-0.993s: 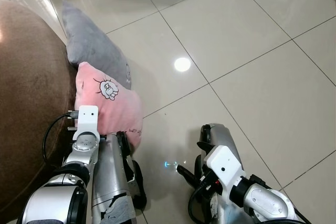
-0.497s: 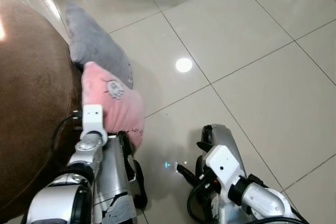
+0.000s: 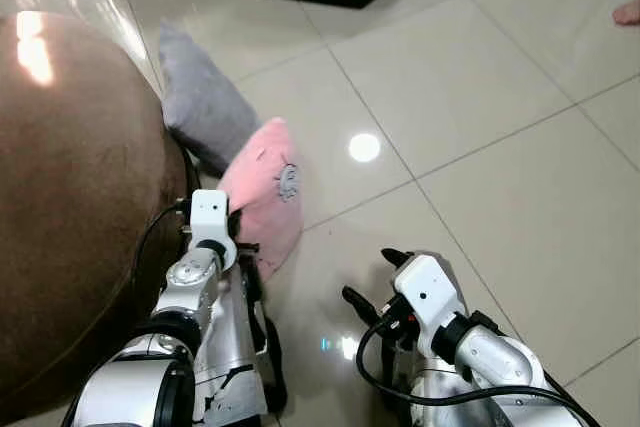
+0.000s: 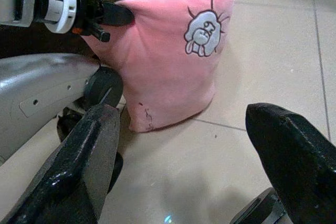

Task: Move the pillow to the sofa from floor

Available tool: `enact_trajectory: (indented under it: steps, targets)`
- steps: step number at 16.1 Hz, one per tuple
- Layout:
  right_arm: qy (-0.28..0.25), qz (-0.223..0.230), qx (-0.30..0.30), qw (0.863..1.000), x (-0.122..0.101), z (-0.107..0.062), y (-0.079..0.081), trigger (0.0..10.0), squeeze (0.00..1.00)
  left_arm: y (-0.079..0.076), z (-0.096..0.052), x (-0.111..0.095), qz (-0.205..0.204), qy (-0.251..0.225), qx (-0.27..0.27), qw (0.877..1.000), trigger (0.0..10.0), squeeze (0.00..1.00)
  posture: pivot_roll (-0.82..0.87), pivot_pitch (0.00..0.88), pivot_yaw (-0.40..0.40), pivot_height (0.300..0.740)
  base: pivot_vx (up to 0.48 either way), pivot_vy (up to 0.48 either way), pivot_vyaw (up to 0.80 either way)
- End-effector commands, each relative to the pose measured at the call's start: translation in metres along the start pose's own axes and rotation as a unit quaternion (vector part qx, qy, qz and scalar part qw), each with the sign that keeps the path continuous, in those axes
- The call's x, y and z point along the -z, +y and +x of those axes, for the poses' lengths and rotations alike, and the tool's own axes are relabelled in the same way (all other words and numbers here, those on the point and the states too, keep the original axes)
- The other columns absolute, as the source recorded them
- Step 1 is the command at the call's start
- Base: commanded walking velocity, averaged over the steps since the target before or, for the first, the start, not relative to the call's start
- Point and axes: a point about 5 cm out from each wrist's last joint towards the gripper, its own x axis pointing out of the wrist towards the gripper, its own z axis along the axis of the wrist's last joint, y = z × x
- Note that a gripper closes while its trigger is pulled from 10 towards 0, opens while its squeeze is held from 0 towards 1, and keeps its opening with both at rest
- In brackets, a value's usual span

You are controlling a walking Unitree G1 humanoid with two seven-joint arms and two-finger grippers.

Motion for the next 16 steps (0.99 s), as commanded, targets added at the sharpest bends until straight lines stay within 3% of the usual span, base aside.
enact_trajectory:
  steps: [1, 3, 4, 6, 8, 9, 10, 12, 13, 14, 15, 16]
  targets:
    - [0.006, 0.009, 0.002, 1.0, 0.005, -0.003, 0.002, 10.0, 0.0, 0.003, -0.004, 0.007, -0.004, 0.006, -0.002, 1.0, 0.0, 0.0, -0.11, 0.187, 0.063, 0.52, 0.0, 0.0, 0.0]
    - [0.006, 0.009, 0.002, 1.0, 0.005, -0.003, 0.002, 10.0, 0.0, 0.003, -0.004, 0.007, -0.004, 0.006, -0.002, 1.0, 0.0, 0.0, -0.11, 0.187, 0.063, 0.52, 0.0, 0.0, 0.0]
    - [-0.002, 0.004, 0.017, 1.0, 0.003, -0.002, -0.004, 10.0, 0.0, -0.012, 0.0, -0.007, -0.027, -0.036, 0.035, 0.998, 0.0, 0.0, -0.11, 0.097, 0.065, 0.52, 0.0, 0.0, 0.0]
    - [-0.016, 0.008, 0.057, 0.998, -0.002, 0.0, -0.017, 10.0, 0.0, -0.037, 0.006, -0.047, -0.07, -0.113, 0.086, 0.987, 0.0, 0.0, -0.12, 0.066, 0.075, 0.52, 0.0, 0.0, 0.0]
    - [-0.048, 0.031, 0.098, 0.994, -0.013, -0.004, -0.026, 10.0, 0.0, -0.057, -0.009, -0.092, -0.095, -0.204, 0.171, 0.959, 0.0, 0.0, -0.12, 0.05, 0.082, 0.52, 0.0, 0.0, 0.0]
    - [-0.058, 0.043, 0.123, 0.99, -0.016, -0.005, -0.03, 10.0, 0.0, -0.06, -0.023, -0.111, -0.101, -0.245, 0.204, 0.942, 0.0, 0.0, -0.12, 0.046, 0.084, 0.52, 0.0, 0.0, 0.0]
    - [-0.071, 0.048, 0.144, 0.986, -0.019, -0.006, -0.033, 10.0, 0.0, -0.058, -0.033, -0.123, -0.096, -0.273, 0.212, 0.933, 0.0, 0.0, -0.12, 0.036, 0.083, 0.529, 0.0, 0.0, 0.0]
    - [-0.085, 0.05, 0.173, 0.98, -0.023, -0.003, -0.036, 10.0, 0.0, -0.048, -0.043, -0.132, -0.066, -0.299, 0.184, 0.934, 0.0, 0.0, -0.11, 0.02, 0.086, 0.549, 0.0, 0.0, 0.0]
    - [-0.093, 0.049, 0.187, 0.977, -0.027, -0.002, -0.038, 10.0, 0.0, -0.041, -0.047, -0.134, -0.042, -0.302, 0.153, 0.94, 0.0, 0.0, -0.11, 0.018, 0.084, 0.559, 0.0, 0.0, 0.0]
    - [-0.099, 0.049, 0.208, 0.972, -0.03, -0.001, -0.042, 10.0, 0.0, -0.037, -0.051, -0.132, -0.029, -0.297, 0.127, 0.946, 8.2, 0.0, -0.11, 0.013, 0.079, 0.569, 0.0, 0.0, 0.0]
    - [-0.104, 0.048, 0.227, 0.967, -0.032, -0.001, -0.047, 10.0, 0.0, -0.037, -0.055, -0.123, -0.03, -0.271, 0.127, 0.954, 10.0, 0.0, -0.1, 0.011, 0.077, 0.579, 0.0, 0.0, 0.0]
    - [-0.105, 0.049, 0.236, 0.965, -0.033, -0.001, -0.05, 10.0, 0.0, -0.038, -0.058, -0.118, -0.025, -0.26, 0.126, 0.957, 10.0, 0.0, -0.1, 0.01, 0.076, 0.589, 0.0, 0.0, 0.0]
